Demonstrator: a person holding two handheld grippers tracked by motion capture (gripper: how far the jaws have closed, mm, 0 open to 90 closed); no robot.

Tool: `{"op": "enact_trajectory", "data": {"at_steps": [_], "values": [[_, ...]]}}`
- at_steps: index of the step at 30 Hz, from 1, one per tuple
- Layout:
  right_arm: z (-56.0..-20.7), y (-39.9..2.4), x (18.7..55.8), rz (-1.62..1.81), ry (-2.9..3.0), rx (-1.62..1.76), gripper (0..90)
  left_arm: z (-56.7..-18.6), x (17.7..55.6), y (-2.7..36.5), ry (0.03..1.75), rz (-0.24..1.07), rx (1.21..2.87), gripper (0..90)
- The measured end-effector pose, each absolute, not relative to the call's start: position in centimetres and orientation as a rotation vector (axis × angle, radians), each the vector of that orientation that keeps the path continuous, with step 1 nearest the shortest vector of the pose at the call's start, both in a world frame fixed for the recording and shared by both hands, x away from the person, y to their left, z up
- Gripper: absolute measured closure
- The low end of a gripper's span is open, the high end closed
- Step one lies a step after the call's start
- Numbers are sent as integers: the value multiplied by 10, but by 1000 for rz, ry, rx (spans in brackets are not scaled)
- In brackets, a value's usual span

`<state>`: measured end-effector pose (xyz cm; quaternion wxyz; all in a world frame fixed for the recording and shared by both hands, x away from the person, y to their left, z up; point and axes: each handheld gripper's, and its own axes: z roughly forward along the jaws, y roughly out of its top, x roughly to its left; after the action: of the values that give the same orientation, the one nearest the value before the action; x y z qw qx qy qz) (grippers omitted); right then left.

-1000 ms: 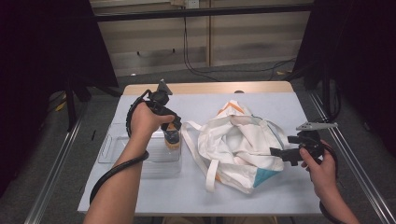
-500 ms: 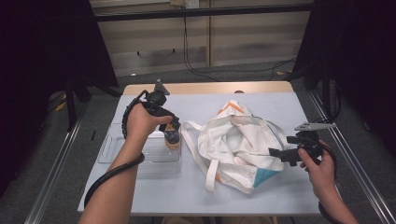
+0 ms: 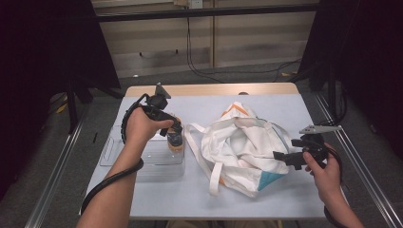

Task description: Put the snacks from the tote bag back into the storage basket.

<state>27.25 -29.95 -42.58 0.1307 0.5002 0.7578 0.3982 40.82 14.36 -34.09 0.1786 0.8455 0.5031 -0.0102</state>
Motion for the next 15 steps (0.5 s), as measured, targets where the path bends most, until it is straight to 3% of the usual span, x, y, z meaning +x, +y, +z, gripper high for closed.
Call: {"op": "enact_trajectory", "data": {"at_steps": [15], "values": [[-424,-299,272,1155,2201,1447,32,-342,400,152,1428,-30,2360,118]]}}
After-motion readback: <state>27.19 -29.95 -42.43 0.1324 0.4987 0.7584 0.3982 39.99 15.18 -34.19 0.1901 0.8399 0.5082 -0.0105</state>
